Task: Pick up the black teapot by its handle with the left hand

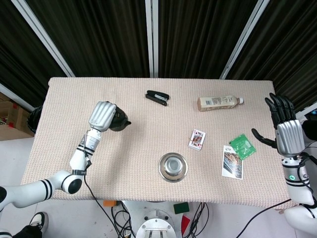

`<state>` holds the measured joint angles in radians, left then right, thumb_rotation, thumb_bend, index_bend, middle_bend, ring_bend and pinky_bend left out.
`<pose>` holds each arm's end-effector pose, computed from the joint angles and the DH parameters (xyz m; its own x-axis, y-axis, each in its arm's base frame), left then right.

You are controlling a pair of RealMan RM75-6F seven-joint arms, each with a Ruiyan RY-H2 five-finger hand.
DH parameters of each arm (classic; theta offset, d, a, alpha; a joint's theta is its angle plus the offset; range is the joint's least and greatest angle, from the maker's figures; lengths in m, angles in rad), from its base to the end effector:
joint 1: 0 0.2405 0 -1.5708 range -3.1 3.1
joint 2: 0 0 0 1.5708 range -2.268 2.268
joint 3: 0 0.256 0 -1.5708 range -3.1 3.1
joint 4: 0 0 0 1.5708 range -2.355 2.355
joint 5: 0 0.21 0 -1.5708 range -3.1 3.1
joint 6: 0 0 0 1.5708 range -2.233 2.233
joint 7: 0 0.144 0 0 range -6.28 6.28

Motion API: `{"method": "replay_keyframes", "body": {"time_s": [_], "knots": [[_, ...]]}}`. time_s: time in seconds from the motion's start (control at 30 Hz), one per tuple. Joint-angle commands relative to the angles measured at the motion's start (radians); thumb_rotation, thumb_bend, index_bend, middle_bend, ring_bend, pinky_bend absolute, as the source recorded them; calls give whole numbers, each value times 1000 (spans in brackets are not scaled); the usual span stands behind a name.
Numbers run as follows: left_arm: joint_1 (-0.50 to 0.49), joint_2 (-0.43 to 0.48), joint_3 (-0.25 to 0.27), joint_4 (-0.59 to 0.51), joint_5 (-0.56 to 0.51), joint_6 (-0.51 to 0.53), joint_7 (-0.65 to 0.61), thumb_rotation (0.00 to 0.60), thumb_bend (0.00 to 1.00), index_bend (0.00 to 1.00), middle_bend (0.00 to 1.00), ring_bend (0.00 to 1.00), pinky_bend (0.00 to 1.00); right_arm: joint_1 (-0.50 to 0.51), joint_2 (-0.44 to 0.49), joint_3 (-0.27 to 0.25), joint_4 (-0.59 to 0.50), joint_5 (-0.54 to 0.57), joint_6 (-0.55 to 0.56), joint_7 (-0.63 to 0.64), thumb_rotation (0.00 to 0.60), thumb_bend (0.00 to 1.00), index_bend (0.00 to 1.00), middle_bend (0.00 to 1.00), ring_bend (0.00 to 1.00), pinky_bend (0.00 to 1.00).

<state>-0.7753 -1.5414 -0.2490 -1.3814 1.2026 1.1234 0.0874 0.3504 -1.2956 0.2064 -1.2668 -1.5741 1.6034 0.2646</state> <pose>-0.1300 0.3810 0.0302 0.2290 0.0546 0.9719 0.9104 -0.3655 -0.1940 -0.2658 -0.2899 0.1704 0.2027 0.3239 0.9241 -0.8915 -0.3294 0.3110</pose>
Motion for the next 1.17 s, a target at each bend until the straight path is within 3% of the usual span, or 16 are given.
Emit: {"method": "replay_keyframes", "body": {"time_s": [0.03, 0.83, 1.17], "knots": [[2, -1, -2, 2, 3, 2, 0, 600, 301, 1000, 1000, 1000, 620, 0, -1, 0, 1, 0, 0, 0, 600, 176, 0, 0, 0, 0], [2, -52, 18, 130, 154, 104, 56, 600, 337, 1000, 1000, 1000, 622, -2, -4, 0, 8, 2, 2, 8, 600, 176, 0, 0, 0, 0], [6, -56, 8, 127, 146, 90, 37, 600, 344, 1000, 1000, 1000, 622, -3, -3, 0, 7, 4, 2, 8, 600, 176, 0, 0, 0, 0]]}}
